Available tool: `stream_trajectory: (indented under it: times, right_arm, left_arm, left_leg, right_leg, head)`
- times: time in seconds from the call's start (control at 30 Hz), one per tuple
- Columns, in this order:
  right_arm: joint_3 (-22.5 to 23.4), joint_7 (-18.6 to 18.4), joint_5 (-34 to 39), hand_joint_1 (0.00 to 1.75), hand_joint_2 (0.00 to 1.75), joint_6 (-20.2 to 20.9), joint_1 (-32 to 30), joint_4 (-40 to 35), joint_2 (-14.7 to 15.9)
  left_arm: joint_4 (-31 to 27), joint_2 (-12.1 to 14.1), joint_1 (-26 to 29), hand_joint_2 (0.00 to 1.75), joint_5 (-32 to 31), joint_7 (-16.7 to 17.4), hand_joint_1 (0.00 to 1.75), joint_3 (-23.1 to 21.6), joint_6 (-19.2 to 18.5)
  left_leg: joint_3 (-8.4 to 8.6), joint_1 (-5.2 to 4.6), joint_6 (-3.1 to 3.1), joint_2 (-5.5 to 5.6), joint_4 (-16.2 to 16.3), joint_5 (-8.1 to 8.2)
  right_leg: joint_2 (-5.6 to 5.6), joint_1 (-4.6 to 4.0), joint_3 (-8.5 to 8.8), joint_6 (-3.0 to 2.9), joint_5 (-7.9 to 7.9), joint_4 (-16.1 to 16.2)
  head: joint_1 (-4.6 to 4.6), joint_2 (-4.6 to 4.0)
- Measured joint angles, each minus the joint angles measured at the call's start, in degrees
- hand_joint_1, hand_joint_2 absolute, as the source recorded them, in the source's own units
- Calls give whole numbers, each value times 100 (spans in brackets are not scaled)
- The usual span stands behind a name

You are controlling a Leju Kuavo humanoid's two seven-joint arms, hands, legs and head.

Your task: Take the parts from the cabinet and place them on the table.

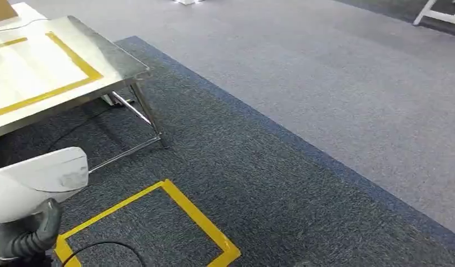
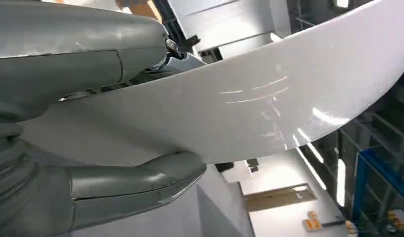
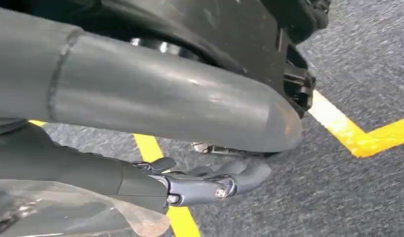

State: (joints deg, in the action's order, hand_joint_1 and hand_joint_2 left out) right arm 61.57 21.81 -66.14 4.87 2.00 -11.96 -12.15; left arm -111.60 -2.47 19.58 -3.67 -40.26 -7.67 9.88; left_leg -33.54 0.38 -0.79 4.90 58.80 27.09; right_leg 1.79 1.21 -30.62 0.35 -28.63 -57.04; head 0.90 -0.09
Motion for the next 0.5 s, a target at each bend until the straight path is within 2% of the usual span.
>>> stream_trajectory:
  times: [0.03,0.07,0.1,0.13,0.17,0.2,0.27,0.3,0.33,0.37,0.43,0.47,0.5]
  right_arm:
    - [-2,0,0,0,0,-4,-1,2,-2]
    - [-2,-2,0,0,0,-4,-7,4,-2]
    - [-2,-4,0,0,0,-4,-20,9,-4]
    - [-2,-7,-2,0,0,-7,-24,9,-2]
    - [-2,-9,-2,0,0,-9,-21,9,-2]
    - [-4,-9,-2,0,0,-9,-13,9,-4]
    - [-13,-7,-4,0,0,-9,2,11,-4]
    - [-17,-7,-13,0,0,-9,4,13,-4]
    - [-20,-7,-15,0,0,-9,4,15,-4]
    - [-22,-4,-17,0,0,-9,3,15,-4]
    - [-39,-4,-22,0,0,-11,13,15,-4]
    - [-55,-4,-22,0,0,-13,32,15,-4]
    - [-59,-4,-22,0,0,-13,42,15,-2]
  left_arm:
    - [2,0,-25,175,2,0,175,17,0]
    - [2,-2,-34,175,2,0,175,26,-2]
    - [2,-7,-31,175,-7,0,175,26,-11]
    - [4,-7,-25,175,-20,0,175,35,-22]
    - [8,-4,-23,175,-37,0,175,54,-39]
    - [9,-7,-23,175,-44,0,175,70,-50]
    - [9,-7,-24,175,-50,0,175,92,-65]
    - [9,-7,-29,175,-59,0,175,94,-65]
    - [9,-7,-46,175,-61,0,175,98,-68]
    - [8,-7,-74,175,-63,0,175,98,-74]
    - [6,-7,-53,175,-63,2,175,109,-85]
    - [6,-7,-53,175,-63,0,175,116,-85]
    - [2,-11,-50,175,-72,0,175,118,-85]
  left_leg:
    - [-129,-6,-34,-259,290,198]
    - [-314,4,-59,-361,687,411]
    - [-561,18,-81,-411,1208,639]
    - [-733,27,-97,-423,1563,745]
    - [-781,37,-105,-424,1658,706]
    - [-700,43,-107,-432,1497,533]
    - [-252,39,-74,-524,606,20]
    - [-27,19,-35,-723,168,-160]
    - [46,-61,-5,-980,10,-62]
    - [50,-59,54,-939,-41,-43]
    - [5,-77,104,-810,-30,-36]
    - [19,-57,144,-729,-69,-52]
    - [67,-14,182,-675,-112,-77]
  right_leg:
    - [-71,-5,10,-43,-14,2]
    - [-147,-13,14,-54,-23,0]
    - [-244,-21,21,-65,-36,0]
    - [-322,-21,22,-69,-51,-2]
    - [-398,-22,33,-64,-62,-3]
    - [-472,-22,50,-58,-80,-3]
    - [-601,-22,118,-30,-122,-3]
    - [-649,-29,153,-9,-148,-2]
    - [-700,-76,150,33,-181,-12]
    - [-755,-91,161,66,-203,-26]
    - [-896,-94,206,105,-209,8]
    - [-966,-96,248,149,-235,17]
    - [-814,-66,219,187,-311,-33]
  head:
    - [-47,0]
    - [-40,0]
    - [-40,0]
    - [-44,0]
    - [-42,0]
    - [-44,0]
    - [-44,0]
    - [-44,0]
    - [-46,0]
    - [-46,0]
    - [-33,0]
    - [-35,0]
    - [-29,2]
